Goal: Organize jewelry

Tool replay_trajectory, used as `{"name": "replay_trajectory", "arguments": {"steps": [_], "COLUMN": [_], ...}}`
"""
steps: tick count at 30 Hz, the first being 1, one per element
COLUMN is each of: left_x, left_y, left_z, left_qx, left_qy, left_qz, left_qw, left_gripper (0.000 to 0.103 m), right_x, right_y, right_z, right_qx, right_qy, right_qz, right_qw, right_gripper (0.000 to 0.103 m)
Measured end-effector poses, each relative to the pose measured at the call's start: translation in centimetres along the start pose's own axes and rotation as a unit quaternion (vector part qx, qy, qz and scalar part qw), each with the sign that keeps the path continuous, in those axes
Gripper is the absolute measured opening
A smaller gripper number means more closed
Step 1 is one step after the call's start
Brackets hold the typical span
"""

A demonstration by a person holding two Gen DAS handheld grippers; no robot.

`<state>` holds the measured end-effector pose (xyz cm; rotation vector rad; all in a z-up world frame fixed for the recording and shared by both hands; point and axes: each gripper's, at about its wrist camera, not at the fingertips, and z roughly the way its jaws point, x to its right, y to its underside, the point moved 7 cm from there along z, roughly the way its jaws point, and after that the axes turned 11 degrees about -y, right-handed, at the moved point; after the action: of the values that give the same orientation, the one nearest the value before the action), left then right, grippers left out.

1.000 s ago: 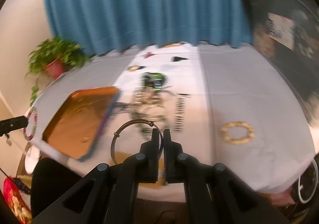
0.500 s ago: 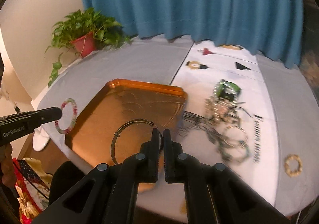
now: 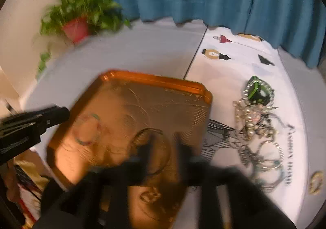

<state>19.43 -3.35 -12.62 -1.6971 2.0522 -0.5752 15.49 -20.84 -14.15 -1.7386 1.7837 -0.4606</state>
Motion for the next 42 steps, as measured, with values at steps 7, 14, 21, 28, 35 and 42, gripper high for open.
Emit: {"name": "replay_trajectory", "arguments": {"steps": [7,14,21,28,35,42], "left_x": [-2.4,-1.9,-0.4,-0.5,-0.4,-0.3], "left_y": [3.9,10.1,12.8,13.8,13.6,13.7], "left_z": [-5.5,-11.6,-17.8,-21.9,-23.1,-23.2], "left_qx": [0.034,0.027,0.079,0.116,0.131,0.132], "left_qy": [-0.018,-0.020,-0.034,-0.038,-0.045,-0.047], "left_qz": [-0.038,-0.042,-0.016,-0.023,-0.013,-0.013], "left_qw": [0.9985,0.9985,0.9962,0.9922,0.9903,0.9901], "left_gripper": [0.101,0.101,0.101,0.102,0.102,0.102], "right_x": [-0.4,-1.3,-3.7,-6.9,-7.6,-7.4], "right_y": [4.2,9.6,11.8,13.3,13.5,13.6], "right_z": [-6.9,-16.1,-21.3,-24.4,-25.1,-24.6], "right_qx": [0.032,0.085,0.124,0.150,0.159,0.153], "right_qy": [-0.013,0.015,-0.003,-0.013,-0.023,-0.028], "right_qz": [0.007,0.035,0.017,-0.029,-0.029,-0.025], "right_qw": [0.999,0.996,0.992,0.988,0.986,0.987], "right_gripper": [0.066,0.068,0.074,0.076,0.077,0.077]}}
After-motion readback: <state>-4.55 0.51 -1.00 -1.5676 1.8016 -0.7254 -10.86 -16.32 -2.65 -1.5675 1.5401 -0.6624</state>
